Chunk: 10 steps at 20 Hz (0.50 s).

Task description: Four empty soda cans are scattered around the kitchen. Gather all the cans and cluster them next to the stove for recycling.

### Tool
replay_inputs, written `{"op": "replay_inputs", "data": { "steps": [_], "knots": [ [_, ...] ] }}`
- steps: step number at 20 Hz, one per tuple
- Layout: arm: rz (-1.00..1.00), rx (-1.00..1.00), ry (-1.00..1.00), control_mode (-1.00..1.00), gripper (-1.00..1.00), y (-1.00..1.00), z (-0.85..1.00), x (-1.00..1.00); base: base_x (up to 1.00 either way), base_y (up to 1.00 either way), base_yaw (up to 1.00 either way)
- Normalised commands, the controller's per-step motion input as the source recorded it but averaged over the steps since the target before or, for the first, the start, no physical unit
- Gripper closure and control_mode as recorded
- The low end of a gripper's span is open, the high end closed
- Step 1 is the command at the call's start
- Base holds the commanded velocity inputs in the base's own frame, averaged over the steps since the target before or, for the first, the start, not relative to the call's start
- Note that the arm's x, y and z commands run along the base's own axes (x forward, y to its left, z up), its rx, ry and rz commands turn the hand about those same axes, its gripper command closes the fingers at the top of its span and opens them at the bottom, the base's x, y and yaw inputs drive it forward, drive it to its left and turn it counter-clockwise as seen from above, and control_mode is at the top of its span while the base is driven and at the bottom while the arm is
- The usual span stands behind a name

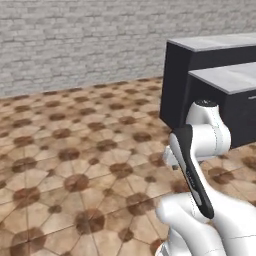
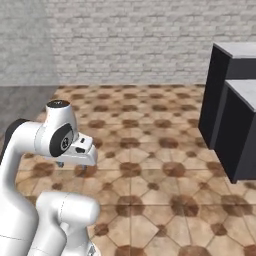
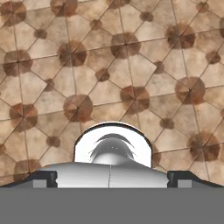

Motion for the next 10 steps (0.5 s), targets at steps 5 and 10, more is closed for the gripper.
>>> {"op": "replay_inputs", "data": {
  "steps": [5,10],
  "knots": [
    [0.0,0.0,0.0,1.0,-1.0,0.0,0.0,0.0,1.0,0.46,0.0],
    [0.0,0.0,0.0,1.0,-1.0,0.0,0.0,0.0,0.99,0.57,-0.07]
  ]
}}
